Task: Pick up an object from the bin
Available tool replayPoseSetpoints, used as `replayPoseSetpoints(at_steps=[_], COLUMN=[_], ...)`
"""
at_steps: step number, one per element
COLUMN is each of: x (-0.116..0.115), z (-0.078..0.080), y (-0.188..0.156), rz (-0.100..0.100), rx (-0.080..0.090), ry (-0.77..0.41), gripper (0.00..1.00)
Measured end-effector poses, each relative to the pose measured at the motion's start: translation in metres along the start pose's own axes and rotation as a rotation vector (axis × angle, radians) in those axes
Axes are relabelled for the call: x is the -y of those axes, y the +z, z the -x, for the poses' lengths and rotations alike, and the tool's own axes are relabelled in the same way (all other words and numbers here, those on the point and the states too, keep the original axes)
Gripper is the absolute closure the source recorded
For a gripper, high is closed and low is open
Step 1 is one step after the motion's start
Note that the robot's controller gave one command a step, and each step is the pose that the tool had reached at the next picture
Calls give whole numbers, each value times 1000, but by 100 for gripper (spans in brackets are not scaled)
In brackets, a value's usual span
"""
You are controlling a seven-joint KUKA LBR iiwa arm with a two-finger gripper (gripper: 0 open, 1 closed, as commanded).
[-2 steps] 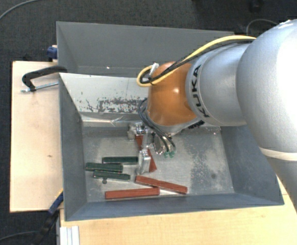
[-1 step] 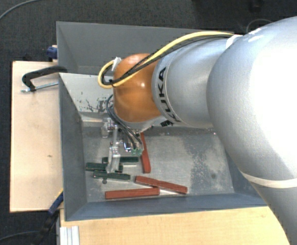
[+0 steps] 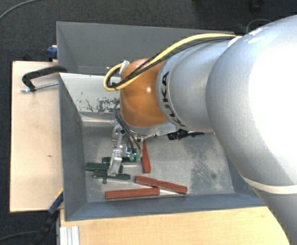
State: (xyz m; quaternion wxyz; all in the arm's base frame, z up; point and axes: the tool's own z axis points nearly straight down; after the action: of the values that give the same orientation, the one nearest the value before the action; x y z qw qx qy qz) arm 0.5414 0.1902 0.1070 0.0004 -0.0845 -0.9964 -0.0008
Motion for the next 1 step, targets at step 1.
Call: replayPoseSetpoints(at_steps=[1], x=[-21], z=[4], y=[38], rz=[0], rx=[0], ry=[55], gripper=[0])
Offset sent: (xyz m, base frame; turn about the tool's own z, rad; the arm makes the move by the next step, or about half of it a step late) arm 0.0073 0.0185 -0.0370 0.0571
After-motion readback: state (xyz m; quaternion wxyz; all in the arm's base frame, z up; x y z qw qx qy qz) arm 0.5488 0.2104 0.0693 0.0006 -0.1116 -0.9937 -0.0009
